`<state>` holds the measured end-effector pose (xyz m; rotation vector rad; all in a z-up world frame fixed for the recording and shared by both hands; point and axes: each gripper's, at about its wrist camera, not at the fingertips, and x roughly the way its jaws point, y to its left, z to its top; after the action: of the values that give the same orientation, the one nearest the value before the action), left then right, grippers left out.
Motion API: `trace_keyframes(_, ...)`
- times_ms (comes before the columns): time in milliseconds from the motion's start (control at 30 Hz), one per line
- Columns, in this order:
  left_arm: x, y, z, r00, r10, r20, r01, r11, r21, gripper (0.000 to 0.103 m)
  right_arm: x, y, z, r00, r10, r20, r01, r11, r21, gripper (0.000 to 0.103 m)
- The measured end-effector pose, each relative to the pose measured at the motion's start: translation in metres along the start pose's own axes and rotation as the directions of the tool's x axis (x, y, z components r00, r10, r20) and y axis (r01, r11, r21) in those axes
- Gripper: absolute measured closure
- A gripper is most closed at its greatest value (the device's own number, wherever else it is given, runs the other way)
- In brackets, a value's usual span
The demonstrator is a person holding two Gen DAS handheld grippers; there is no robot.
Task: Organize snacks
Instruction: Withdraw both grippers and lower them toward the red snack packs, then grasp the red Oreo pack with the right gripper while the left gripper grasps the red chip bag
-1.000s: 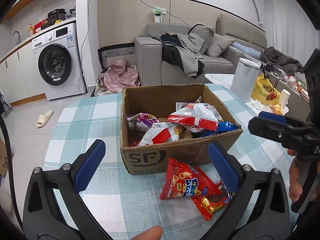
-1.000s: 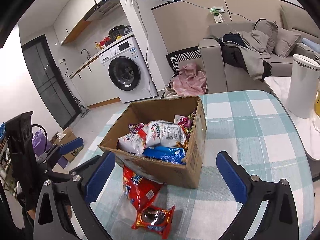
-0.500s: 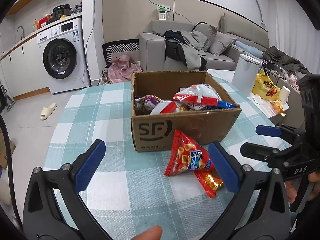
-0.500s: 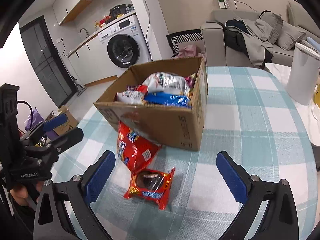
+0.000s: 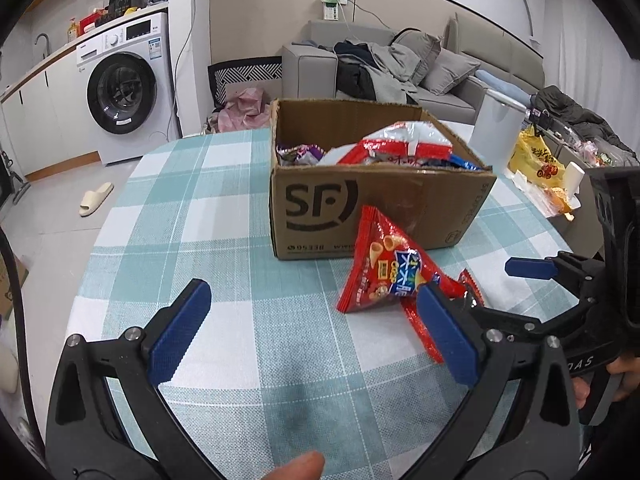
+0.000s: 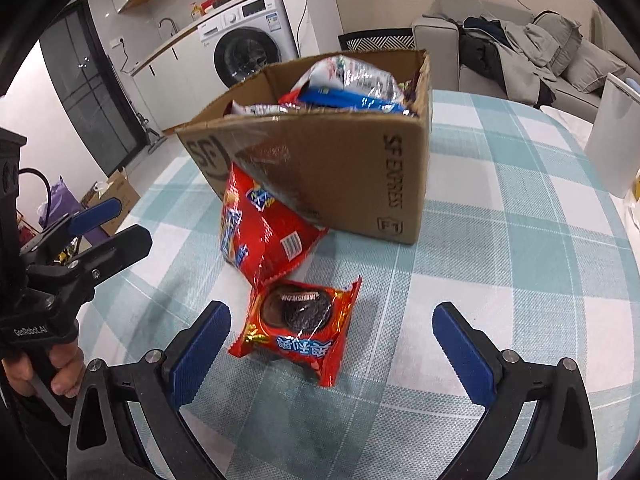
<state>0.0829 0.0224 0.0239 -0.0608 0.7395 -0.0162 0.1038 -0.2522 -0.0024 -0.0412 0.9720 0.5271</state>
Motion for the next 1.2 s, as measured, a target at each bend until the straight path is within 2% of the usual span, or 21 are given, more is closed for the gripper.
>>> trace_keyframes(333,0.024,0.001,-0.009,0.999,0.001,-0.032,-0.001,1.000,-0.003,0.000,0.015,0.009,-0.004,0.999,-0.014,-0.036,0.013,0.999,-0.035,0.000)
trace_keyframes(600,0.031,0.002,-0.012,0.999,-0.002,-0.047,0.002,1.000,-0.004,0.000,0.034,0.025,-0.006,0.997,-0.058,-0.060,0.052,0.994,-0.097,0.002)
trace_keyframes(700,0.032,0.002,-0.012,0.999,-0.002,-0.049,0.002,1.000,-0.003,0.000,0.038,0.028,-0.007,0.997,-0.053,-0.060,0.046,0.993,-0.109,0.013)
trace_keyframes(833,0.034,0.002,-0.013,0.999,-0.003,-0.049,0.003,1.000,-0.003,0.001,0.036,0.029,-0.007,0.998,-0.032,-0.052,0.027,0.993,-0.112,0.034)
trace_keyframes(1033,0.039,0.002,-0.014,0.999,-0.004,-0.055,0.004,1.000,0.000,0.001,0.024,0.027,-0.012,1.000,-0.011,-0.026,0.007,0.990,-0.139,0.053)
trace_keyframes(1200,0.042,0.002,-0.015,0.998,-0.005,-0.060,0.006,1.000,0.003,0.000,0.016,0.018,-0.015,1.000,0.012,-0.019,-0.014,0.992,-0.124,0.055)
